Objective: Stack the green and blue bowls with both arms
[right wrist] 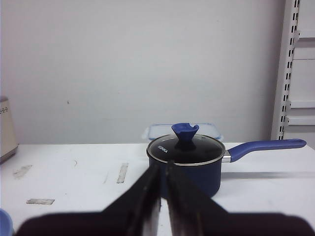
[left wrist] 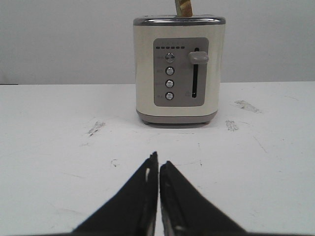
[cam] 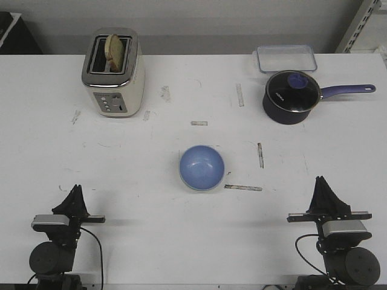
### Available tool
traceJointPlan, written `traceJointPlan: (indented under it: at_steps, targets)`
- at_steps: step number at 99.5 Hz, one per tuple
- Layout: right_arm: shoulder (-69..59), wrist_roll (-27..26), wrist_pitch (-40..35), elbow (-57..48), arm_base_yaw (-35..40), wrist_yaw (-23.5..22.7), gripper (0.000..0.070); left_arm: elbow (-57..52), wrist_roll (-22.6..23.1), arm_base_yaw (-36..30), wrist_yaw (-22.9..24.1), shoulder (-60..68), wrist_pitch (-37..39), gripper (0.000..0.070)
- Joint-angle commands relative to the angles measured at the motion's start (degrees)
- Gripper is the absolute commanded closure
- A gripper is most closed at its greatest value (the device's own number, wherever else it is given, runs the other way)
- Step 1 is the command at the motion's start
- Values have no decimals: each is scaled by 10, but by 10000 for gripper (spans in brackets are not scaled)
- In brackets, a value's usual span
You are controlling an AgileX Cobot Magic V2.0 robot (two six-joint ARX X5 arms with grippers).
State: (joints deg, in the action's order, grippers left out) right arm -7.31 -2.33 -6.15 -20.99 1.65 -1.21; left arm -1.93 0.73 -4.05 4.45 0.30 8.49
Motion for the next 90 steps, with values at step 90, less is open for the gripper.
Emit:
traceJointPlan:
  at_steps: [90]
  targets:
    - [72,-8,132,203,-10,-23,691,12,1,-1,0,-1,6,699]
